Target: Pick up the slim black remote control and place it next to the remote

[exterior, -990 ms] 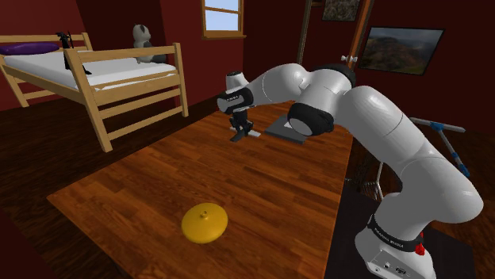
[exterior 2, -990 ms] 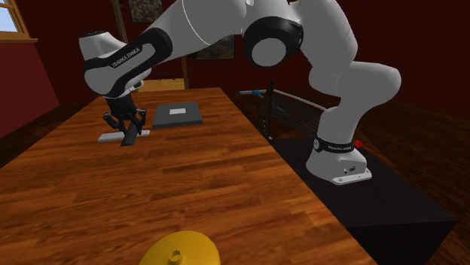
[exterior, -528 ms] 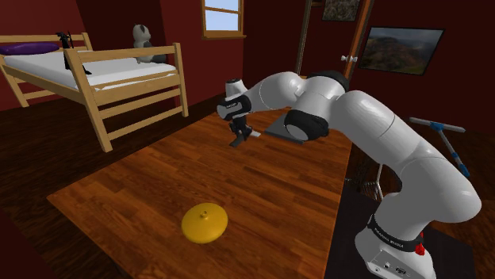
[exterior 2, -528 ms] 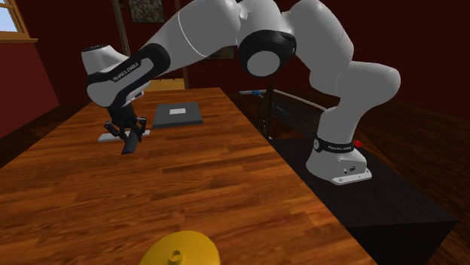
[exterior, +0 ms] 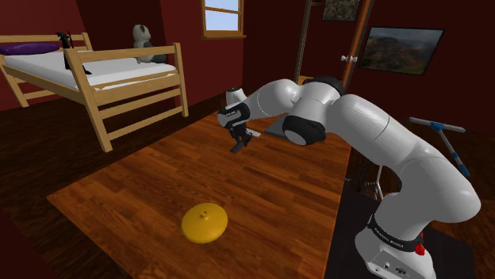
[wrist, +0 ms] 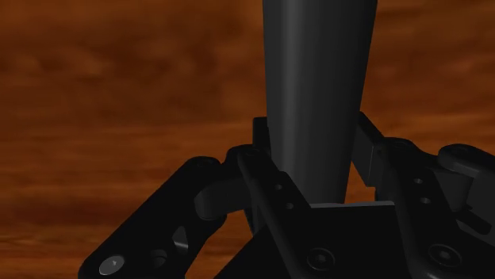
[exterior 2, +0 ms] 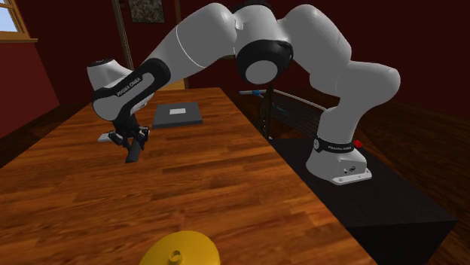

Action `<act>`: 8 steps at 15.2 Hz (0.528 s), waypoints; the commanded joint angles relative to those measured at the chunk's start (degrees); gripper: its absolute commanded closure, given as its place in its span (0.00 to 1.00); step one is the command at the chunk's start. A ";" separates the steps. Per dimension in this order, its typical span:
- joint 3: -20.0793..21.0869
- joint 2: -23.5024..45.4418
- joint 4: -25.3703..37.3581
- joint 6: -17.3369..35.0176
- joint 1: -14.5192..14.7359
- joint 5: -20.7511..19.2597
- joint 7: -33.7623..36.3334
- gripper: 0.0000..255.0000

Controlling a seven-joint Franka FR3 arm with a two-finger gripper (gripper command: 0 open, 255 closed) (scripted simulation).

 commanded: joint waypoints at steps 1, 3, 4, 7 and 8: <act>0.15 -0.38 0.35 0.12 -0.22 0.10 0.04 1.00; 0.15 -0.38 0.36 0.12 -0.22 0.10 0.04 1.00; 0.15 -0.38 0.36 0.11 -0.22 0.10 0.04 1.00; 0.15 -0.38 0.36 0.11 -0.22 0.10 0.04 1.00; 0.15 -0.38 0.36 0.11 -0.22 0.10 0.04 0.00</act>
